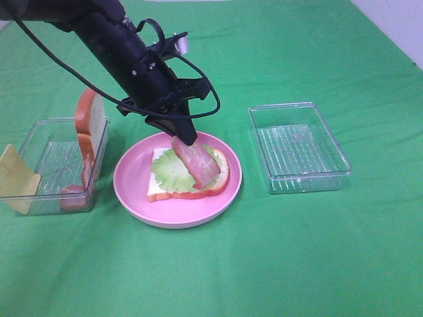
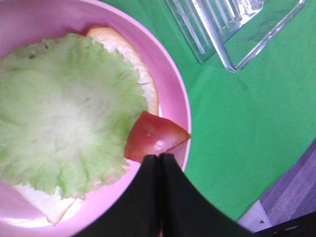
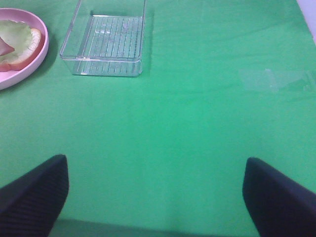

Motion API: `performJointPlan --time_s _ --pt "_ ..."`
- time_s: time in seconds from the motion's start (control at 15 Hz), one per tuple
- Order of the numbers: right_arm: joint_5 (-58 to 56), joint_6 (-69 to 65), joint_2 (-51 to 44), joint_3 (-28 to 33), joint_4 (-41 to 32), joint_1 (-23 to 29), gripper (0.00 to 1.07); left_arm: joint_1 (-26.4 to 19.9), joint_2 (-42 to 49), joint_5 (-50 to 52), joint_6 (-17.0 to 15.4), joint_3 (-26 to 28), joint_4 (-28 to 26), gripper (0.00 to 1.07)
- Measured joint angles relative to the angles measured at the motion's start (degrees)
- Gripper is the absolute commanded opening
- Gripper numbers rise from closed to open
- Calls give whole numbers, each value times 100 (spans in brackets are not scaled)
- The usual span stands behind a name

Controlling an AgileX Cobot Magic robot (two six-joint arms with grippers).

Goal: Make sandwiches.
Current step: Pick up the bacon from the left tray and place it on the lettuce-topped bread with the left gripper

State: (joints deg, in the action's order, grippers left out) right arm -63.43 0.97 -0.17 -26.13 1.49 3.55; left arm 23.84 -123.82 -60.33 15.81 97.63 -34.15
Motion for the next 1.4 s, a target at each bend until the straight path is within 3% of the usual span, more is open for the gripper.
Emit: performJointPlan --time_s 0.2,0.67,0.73,0.8,1.27,1.4 --pt "0 0 0 0 0 0 92 0 0 418 -235 0 682 0" --pt "0 0 0 0 0 0 92 109 -74 567 -327 0 1461 0" --pt "0 0 0 0 0 0 92 201 -212 470 -625 0 1948 0" --pt "0 0 0 0 0 0 92 235 -275 464 -710 0 2172 0" --pt "0 0 0 0 0 0 92 481 -350 762 -991 103 2813 0" --pt "0 0 0 0 0 0 92 510 -350 756 -1071 258 2985 13"
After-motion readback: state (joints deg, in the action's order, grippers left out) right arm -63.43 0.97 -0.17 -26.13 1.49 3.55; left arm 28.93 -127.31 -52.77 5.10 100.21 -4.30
